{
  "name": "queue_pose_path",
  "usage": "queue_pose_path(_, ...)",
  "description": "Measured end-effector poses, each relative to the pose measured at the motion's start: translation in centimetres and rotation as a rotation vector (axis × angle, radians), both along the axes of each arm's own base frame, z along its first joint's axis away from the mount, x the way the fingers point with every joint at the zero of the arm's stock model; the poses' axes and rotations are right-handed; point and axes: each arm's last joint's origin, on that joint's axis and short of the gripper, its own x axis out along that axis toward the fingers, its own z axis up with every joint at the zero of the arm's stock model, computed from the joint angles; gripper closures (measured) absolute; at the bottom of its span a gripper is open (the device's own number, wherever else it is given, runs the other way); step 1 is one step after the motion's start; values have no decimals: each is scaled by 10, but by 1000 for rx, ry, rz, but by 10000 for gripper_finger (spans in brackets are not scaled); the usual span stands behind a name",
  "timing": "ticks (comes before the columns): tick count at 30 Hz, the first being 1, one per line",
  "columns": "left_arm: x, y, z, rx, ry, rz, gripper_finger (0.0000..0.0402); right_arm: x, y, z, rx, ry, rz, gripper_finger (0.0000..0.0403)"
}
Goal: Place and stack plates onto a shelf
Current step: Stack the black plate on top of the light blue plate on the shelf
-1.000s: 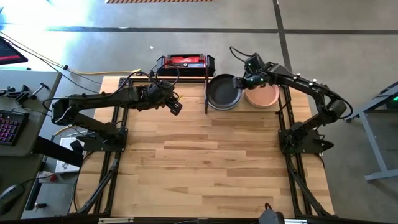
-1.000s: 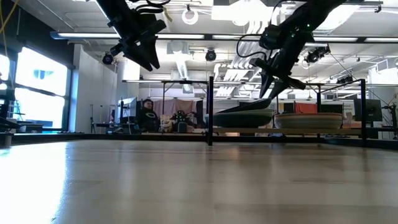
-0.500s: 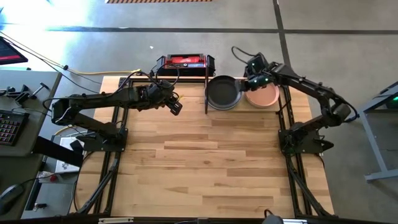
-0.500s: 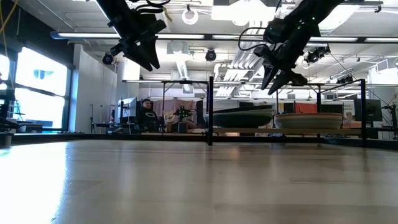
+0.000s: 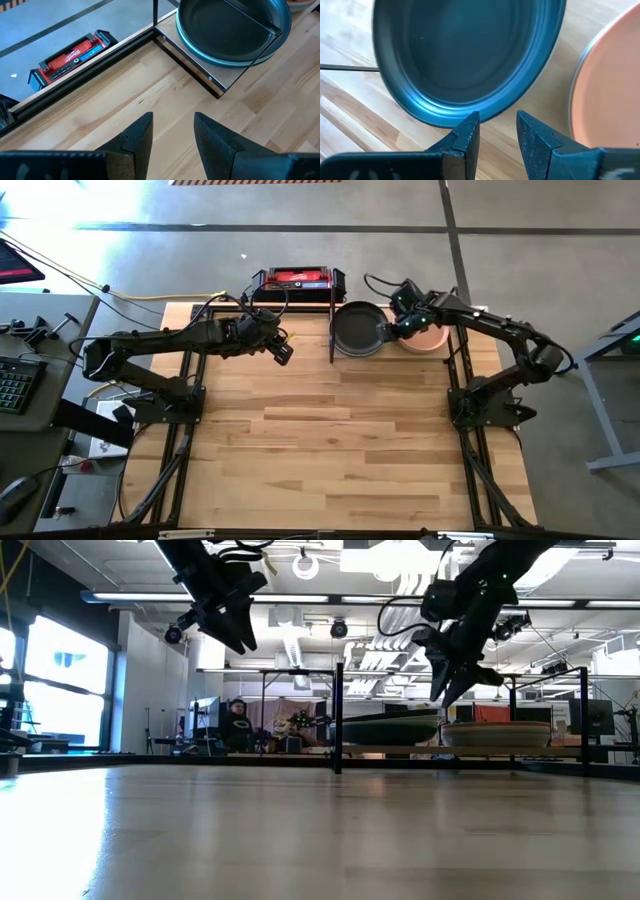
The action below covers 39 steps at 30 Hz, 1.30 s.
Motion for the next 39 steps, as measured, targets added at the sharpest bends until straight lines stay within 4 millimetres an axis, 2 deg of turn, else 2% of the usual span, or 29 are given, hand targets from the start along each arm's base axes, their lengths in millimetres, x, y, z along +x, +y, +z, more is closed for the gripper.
queue_pose_path(18,0,0,0,0,0,0,268,-1,-1,-1,-54,50,-59,295)
queue_pose_path(28,0,0,0,0,0,0,268,9,4,0,-72,5,-8,295)
queue_pose_path(39,0,0,0,-1,1,0,268,18,5,-12,-19,24,25,295)
